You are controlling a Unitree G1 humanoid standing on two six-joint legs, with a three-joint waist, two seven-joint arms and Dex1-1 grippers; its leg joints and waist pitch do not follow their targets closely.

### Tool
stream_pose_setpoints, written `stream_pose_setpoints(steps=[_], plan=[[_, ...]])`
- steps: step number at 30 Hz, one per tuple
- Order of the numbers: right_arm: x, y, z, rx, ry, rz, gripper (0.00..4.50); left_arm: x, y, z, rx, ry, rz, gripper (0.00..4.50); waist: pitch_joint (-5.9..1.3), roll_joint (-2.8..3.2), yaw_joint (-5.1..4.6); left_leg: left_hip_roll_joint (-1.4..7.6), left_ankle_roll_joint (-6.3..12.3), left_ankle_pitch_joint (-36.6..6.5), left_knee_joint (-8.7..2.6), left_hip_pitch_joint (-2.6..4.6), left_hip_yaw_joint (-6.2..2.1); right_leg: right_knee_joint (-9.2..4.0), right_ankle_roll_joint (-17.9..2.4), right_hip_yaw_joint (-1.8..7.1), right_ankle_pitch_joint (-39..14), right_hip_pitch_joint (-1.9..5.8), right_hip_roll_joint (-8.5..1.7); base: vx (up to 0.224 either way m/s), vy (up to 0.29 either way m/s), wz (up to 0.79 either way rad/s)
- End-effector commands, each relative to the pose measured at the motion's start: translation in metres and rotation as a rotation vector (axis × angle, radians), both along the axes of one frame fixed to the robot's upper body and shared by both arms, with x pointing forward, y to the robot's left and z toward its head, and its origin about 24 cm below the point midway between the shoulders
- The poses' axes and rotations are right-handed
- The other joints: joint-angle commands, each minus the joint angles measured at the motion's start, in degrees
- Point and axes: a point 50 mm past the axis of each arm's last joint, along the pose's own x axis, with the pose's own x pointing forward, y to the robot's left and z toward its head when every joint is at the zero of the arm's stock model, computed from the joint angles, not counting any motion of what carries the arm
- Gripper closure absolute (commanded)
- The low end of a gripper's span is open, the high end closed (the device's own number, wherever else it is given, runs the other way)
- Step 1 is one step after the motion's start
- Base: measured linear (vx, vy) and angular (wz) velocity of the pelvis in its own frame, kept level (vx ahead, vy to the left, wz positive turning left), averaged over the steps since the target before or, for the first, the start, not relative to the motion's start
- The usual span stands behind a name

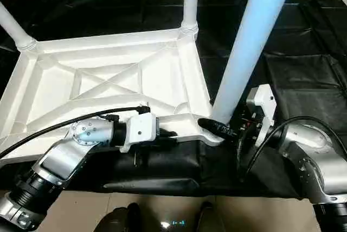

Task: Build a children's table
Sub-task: Rotate leg to tighten

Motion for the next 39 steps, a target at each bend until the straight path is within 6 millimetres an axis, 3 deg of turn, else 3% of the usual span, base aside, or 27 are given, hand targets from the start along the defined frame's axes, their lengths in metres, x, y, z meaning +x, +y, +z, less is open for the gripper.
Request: stream_pose_setpoints(steps=[1, 8, 11, 15, 16, 17, 19, 20, 22, 24, 27, 28, 29, 31, 32, 34, 37, 38, 39], plan=[[0.0, -0.009, 0.007, 0.007, -0.024, -0.039, 1.59, -0.008, -0.001, -0.002, -0.034, 0.024, -0.063, 4.5, -4.05, -1.76, -0.2, 0.2, 8.06, -9.9, -2.97, 1.33, 0.08, -2.67, -12.91, -0.03, -9.75, 3.15, 0.77, 0.0, 0.0, 0.0], [0.001, -0.008, 0.002, -0.003, -0.01, -0.086, 2.09, -0.008, 0.0, -0.005, -0.015, 0.02, -0.059, 4.5, -4.28, -1.78, -0.24, 0.19, 8.21, -9.1, -2.83, 1.3, 0.08, -2.48, -13.35, -0.03, -8.61, 3.24, 0.79, 0.0, 0.0, 0.0], [0.006, -0.007, -0.011, -0.042, 0.023, -0.184, 2.28, -0.006, -0.001, -0.008, 0.006, 0.017, -0.034, 4.5, -4.3, -1.77, -0.41, 0.15, 7.8, -9.59, -2.85, 1.27, 0.08, -2.56, -13.02, -0.05, -9.88, 3.2, 0.76, 0.0, 0.0, 0.0], [0.015, -0.007, -0.028, -0.058, 0.061, -0.343, 2.38, -0.001, -0.005, -0.011, 0.033, 0.001, 0.011, 4.5, -4.15, -1.71, -0.97, -0.03, 5.6, -11.79, -3.09, 1.2, -0.03, -3.0, -11.23, -0.11, -15.16, 2.96, 0.75, 0.0, 0.0, 0.0], [0.024, -0.006, -0.038, -0.04, 0.096, -0.483, 2.4, 0.006, -0.01, -0.011, 0.043, -0.029, 0.068, 4.5, -4.13, -1.82, -1.14, -0.01, 4.92, -12.42, -3.21, 1.06, -0.14, -3.05, -10.7, -0.14, -16.1, 3.04, 0.76, 0.0, 0.0, 0.0], [0.024, -0.006, -0.038, -0.04, 0.096, -0.483, 2.41, 0.006, -0.01, -0.011, 0.043, -0.029, 0.068, 4.5, -3.96, -1.57, -1.35, -0.12, 3.83, -13.79, -3.44, 1.11, -0.23, -3.32, -9.89, -0.22, -18.28, 2.75, 0.83, 0.0, 0.0, 0.0], [0.034, -0.006, -0.051, -0.049, 0.137, -0.646, 2.41, 0.015, -0.02, -0.012, 0.065, -0.061, 0.153, 4.5, -3.98, -1.49, -1.54, -0.12, 2.55, -15.52, -3.47, 1.33, -0.27, -3.45, -9.35, -0.21, -19.51, 2.54, 0.91, 0.0, 0.0, 0.0], [0.041, -0.008, -0.059, -0.071, 0.142, -0.781, 2.43, 0.019, -0.028, -0.01, 0.055, -0.069, 0.188, 4.5, -3.89, -1.62, -1.93, -0.2, 0.97, -17.11, -3.69, 1.27, -0.33, -3.58, -8.89, -0.23, -20.01, 2.42, 1.01, 0.0, 0.0, 0.0], [0.042, -0.008, -0.06, -0.077, 0.139, -0.821, 2.44, 0.019, -0.031, -0.009, 0.047, -0.07, 0.192, 4.5, -4.0, -1.73, -2.11, -0.37, -0.14, -19.51, -3.81, 1.42, -0.44, -3.83, -8.04, -0.34, -21.61, 2.35, 1.13, 0.0, 0.0, 0.0], [0.058, -0.005, -0.068, 0.025, 0.158, -1.052, 2.46, 0.025, -0.053, -0.002, 0.011, -0.084, 0.252, 4.5, -3.85, -1.59, -2.52, -0.39, -0.67, -21.41, -3.99, 1.27, -0.52, -4.05, -7.56, -0.38, -22.95, 1.99, 1.03, 0.0, 0.0, 0.0], [0.072, 0.011, -0.077, 0.118, 0.215, -1.21, 2.47, 0.029, -0.078, 0.008, -0.044, -0.103, 0.298, 4.5, -3.68, -1.67, -3.01, -0.59, -1.98, -25.43, -4.18, 1.42, -0.86, -4.56, -6.09, -0.74, -26.66, 1.66, 1.1, 0.0, 0.0, 0.0], [0.073, 0.013, -0.077, 0.12, 0.215, -1.211, 2.47, 0.029, -0.079, 0.009, -0.048, -0.103, 0.298, 4.5, -3.73, -1.83, -3.07, -0.67, -2.04, -26.73, -4.21, 1.58, -1.01, -4.71, -5.26, -0.93, -27.32, 1.82, 1.19, 0.0, 0.0, 0.0], [0.08, 0.027, -0.075, 0.143, 0.218, -1.209, 2.47, 0.029, -0.088, 0.013, -0.072, -0.104, 0.294, 4.5, -3.79, -2.38, -3.28, -0.72, -1.56, -26.77, -4.24, 1.26, -1.07, -4.75, -4.86, -0.98, -26.97, 1.97, 1.1, 0.0, 0.0, 0.0], [0.083, 0.032, -0.073, 0.148, 0.213, -1.206, 2.47, 0.029, -0.088, 0.014, -0.073, -0.106, 0.298, 4.5, -3.71, -2.11, -3.27, -0.76, -1.26, -26.95, -4.34, 1.25, -1.16, -4.86, -4.61, -1.06, -26.95, 1.94, 1.15, 0.0, 0.0, 0.0], [0.085, 0.034, -0.07, 0.146, 0.2, -1.194, 2.47, 0.03, -0.087, 0.014, -0.071, -0.11, 0.302, 4.5, -3.69, -2.55, -3.36, -0.74, -0.81, -27.51, -4.29, 1.34, -1.08, -5.03, -4.39, -1.04, -26.57, 1.77, 1.3, 0.0, 0.0, 0.0], [0.089, 0.038, -0.061, 0.139, 0.14, -1.131, 2.47, 0.033, -0.077, 0.011, -0.057, -0.117, 0.319, 4.5, -3.71, -2.65, -3.37, -0.73, -0.44, -27.13, -4.33, 1.17, -1.11, -4.92, -4.48, -1.02, -26.41, 1.88, 1.22, 0.0, 0.0, 0.0], [0.09, 0.047, -0.044, 0.163, 0.014, -0.903, 2.47, 0.034, -0.062, 0.007, -0.037, -0.125, 0.316, 4.5, -3.65, -2.49, -3.57, -0.58, -0.02, -26.87, -4.48, 0.84, -1.29, -4.69, -4.97, -1.08, -25.41, 2.16, 1.05, 0.0, 0.0, 0.0], [0.089, 0.049, -0.039, 0.149, -0.028, -0.846, 2.12, 0.033, -0.059, 0.006, -0.035, -0.128, 0.31, 4.5, -3.88, -2.59, -3.54, -0.51, 0.71, -24.71, -4.46, 0.56, -1.28, -4.48, -5.84, -1.05, -22.22, 2.74, 1.0, 0.0, 0.0, 0.0], [0.085, 0.05, -0.033, 0.157, -0.056, -0.772, 1.92, 0.033, -0.055, 0.005, -0.031, -0.129, 0.307, 4.5, -3.98, -2.64, -3.47, -0.47, 1.12, -23.45, -4.41, 0.56, -1.15, -4.39, -6.33, -0.99, -20.39, 2.84, 1.01, 0.0, 0.0, 0.0]])
